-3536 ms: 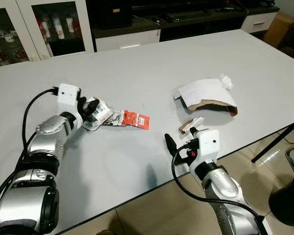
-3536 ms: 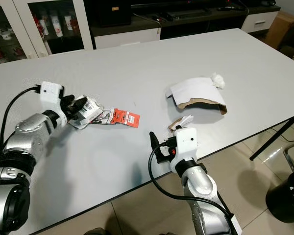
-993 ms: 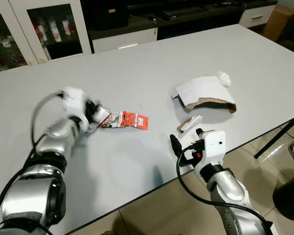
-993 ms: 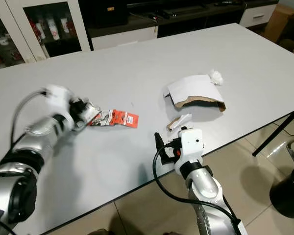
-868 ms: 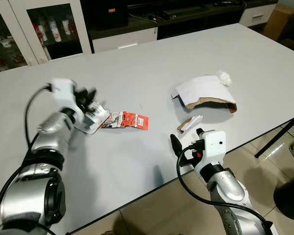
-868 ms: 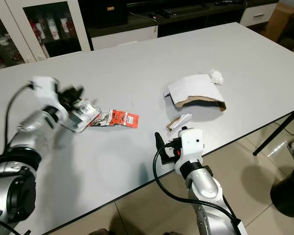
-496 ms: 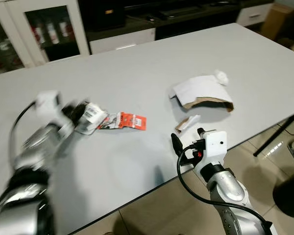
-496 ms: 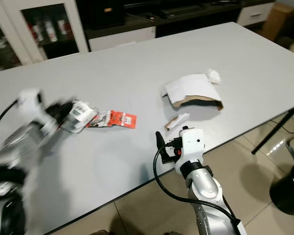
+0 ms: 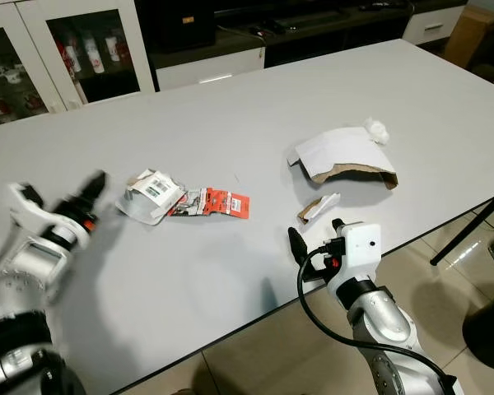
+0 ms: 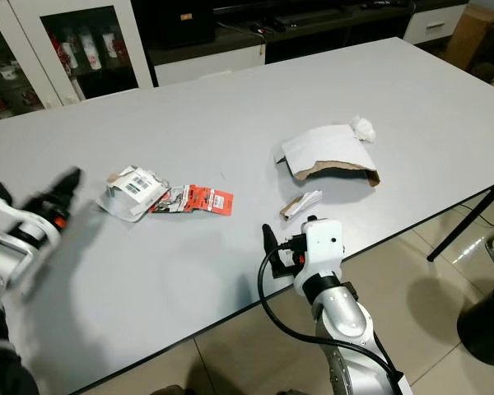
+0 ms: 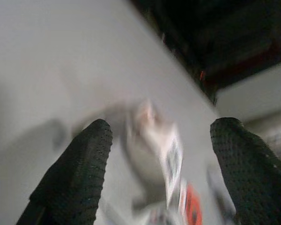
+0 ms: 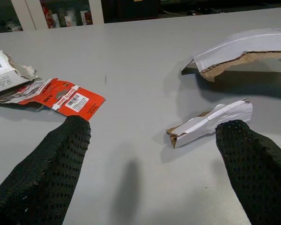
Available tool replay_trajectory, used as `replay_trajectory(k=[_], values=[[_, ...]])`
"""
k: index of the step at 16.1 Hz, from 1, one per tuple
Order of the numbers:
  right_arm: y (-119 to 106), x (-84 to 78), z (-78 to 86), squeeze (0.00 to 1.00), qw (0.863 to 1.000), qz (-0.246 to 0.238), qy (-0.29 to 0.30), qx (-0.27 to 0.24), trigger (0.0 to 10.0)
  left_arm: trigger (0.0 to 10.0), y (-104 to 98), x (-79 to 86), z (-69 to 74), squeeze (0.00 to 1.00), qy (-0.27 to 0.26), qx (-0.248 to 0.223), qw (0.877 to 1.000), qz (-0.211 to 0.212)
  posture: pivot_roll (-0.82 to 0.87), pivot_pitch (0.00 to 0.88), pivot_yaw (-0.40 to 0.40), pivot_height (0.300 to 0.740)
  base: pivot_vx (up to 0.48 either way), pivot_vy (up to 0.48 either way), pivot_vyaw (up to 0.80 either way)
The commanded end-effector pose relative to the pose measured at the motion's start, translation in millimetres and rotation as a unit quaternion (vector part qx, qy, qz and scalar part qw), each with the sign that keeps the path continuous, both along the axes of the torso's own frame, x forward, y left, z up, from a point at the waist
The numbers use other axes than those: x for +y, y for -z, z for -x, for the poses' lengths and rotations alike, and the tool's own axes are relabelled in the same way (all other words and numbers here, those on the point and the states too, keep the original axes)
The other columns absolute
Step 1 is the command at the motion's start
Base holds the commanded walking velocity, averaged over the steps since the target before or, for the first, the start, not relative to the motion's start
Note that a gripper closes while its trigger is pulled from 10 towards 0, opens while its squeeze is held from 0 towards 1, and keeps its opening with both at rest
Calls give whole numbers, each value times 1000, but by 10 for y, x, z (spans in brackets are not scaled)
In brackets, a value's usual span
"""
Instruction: Picking trash to rubbish bin
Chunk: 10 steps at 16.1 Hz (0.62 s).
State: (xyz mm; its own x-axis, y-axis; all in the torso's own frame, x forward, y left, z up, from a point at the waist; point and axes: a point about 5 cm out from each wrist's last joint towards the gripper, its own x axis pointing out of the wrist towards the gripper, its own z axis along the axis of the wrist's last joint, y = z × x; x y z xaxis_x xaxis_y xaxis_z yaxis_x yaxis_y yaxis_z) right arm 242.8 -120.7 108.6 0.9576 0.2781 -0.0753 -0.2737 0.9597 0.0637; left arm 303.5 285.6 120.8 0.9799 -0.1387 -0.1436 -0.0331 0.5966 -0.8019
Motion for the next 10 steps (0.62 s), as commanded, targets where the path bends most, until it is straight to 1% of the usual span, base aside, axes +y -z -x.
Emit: replay_trajectory(k=[1,2,3,4,5,6,8,10], values=[[2,-10,8,0,1000,3,2,2,10000,10000,52,-80,18,1000,22,32,999,-25,-51,38,36,740,0,0,0],[-3,-11,2,0,1000,4,1,1,10000,10000,89,-96,7,1000,15,47,998,-36,-51,38,36,740,0,0,0],[-1,-11,5,0,1000,4,1,1,10000,10000,113,-108,-9,263,12,58,998,-38,-49,44,37,740,0,0,0],[-3,-3,20,0,1000,3,1,2,10000,10000,110,-122,-21,0,13,70,996,-49,-46,46,39,740,0,0,0],[-1,10,31,0,1000,3,0,2,10000,10000,107,-104,-22,0,6,78,995,-57,-47,48,43,740,0,0,0],[10,20,42,0,1000,3,0,3,10000,10000,112,-93,-30,0,0,83,995,-54,-48,50,47,740,0,0,0],[22,18,53,0,1000,3,2,5,10000,10000,116,-126,-58,0,5,82,996,-41,-49,52,48,740,0,0,0],[19,18,57,0,1000,2,1,6,10000,10000,116,-214,-152,0,13,71,997,-15,-51,54,48,740,0,0,0]])
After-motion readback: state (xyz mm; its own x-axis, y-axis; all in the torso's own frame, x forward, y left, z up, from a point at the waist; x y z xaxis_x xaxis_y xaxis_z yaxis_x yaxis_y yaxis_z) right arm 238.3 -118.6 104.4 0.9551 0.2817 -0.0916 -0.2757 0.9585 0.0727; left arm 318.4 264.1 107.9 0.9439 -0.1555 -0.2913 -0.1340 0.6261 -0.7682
